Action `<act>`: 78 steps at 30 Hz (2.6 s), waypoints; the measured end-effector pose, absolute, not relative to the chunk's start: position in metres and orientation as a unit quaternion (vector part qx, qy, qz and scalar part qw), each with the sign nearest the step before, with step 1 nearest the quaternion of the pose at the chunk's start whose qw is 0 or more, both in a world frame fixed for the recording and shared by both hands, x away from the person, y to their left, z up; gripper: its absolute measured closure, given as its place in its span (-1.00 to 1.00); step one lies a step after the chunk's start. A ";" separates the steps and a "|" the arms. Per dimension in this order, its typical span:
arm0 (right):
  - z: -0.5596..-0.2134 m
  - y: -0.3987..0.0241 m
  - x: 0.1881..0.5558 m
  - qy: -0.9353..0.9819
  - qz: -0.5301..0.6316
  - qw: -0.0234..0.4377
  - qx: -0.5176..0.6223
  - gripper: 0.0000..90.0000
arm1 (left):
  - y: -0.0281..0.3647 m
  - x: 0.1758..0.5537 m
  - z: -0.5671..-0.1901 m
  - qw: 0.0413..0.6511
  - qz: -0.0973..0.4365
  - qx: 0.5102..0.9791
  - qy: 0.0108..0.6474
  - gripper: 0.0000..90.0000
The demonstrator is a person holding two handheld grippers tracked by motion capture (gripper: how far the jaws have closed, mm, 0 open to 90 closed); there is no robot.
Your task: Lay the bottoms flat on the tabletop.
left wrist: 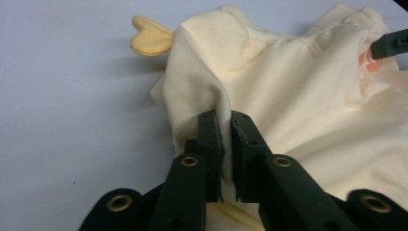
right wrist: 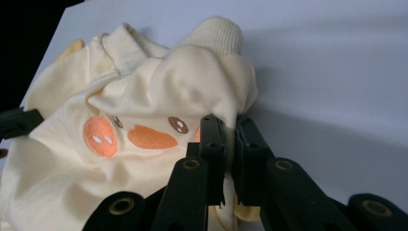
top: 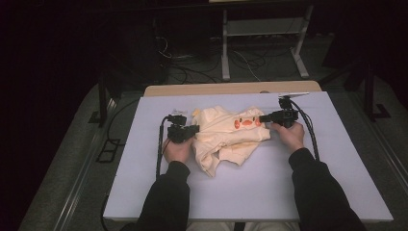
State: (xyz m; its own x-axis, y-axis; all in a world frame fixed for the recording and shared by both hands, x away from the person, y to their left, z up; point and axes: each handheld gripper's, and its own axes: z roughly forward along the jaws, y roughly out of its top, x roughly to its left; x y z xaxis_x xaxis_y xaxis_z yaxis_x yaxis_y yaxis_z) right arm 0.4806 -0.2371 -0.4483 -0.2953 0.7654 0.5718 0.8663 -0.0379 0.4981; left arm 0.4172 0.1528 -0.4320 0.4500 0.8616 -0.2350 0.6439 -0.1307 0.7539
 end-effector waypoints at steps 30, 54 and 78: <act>-0.444 -0.241 0.475 -0.703 -0.403 0.059 -0.583 0.83 | 0.150 0.510 -0.433 0.360 0.045 0.794 0.488 0.81; -0.368 -0.230 0.535 -0.717 -0.394 -0.017 -0.575 0.83 | 0.174 0.516 -0.381 0.477 0.088 0.697 0.528 0.87; -0.401 -0.240 0.502 -0.702 -0.443 -0.049 -0.556 -0.72 | 0.170 0.492 -0.407 0.509 0.106 0.704 0.484 -0.95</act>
